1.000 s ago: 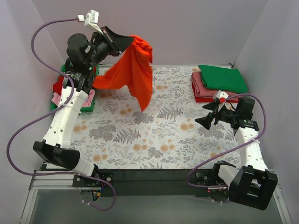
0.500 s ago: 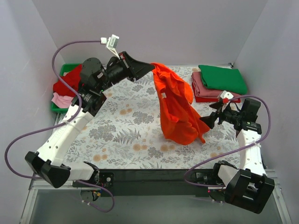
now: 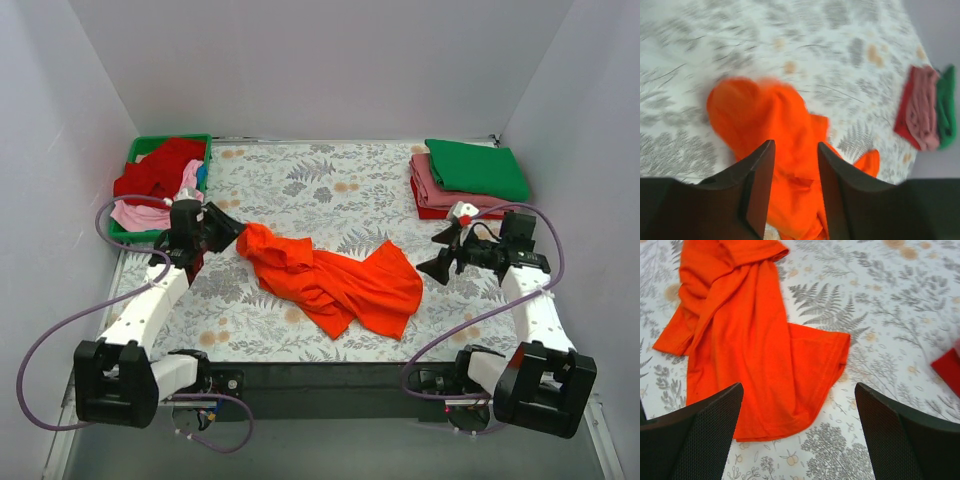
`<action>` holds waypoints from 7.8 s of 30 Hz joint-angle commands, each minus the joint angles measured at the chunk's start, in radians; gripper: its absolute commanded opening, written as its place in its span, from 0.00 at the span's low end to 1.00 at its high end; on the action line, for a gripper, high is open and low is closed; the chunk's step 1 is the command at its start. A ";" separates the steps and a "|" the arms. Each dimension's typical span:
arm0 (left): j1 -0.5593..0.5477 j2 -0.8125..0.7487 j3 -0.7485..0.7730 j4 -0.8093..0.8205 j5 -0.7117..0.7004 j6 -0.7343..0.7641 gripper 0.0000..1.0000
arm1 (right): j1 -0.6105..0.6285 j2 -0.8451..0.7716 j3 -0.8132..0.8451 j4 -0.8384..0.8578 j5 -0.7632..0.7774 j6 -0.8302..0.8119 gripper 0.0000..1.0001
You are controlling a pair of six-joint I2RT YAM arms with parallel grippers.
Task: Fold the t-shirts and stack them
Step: Move the tshirt to the center of the board, then flatten the tshirt out
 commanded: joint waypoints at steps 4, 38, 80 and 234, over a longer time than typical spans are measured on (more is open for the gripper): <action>0.106 0.010 0.016 -0.100 0.077 0.053 0.68 | 0.193 0.068 0.057 -0.122 0.066 -0.147 0.98; -0.495 0.556 0.424 -0.258 -0.154 0.909 0.56 | 0.290 0.215 0.082 -0.151 0.141 -0.183 0.96; -0.554 0.424 0.351 -0.275 -0.198 1.038 0.45 | 0.285 0.231 0.076 -0.156 0.149 -0.193 0.96; -0.394 -0.515 0.484 0.081 -0.116 0.716 0.00 | 0.333 0.010 0.825 -0.303 0.429 0.100 0.01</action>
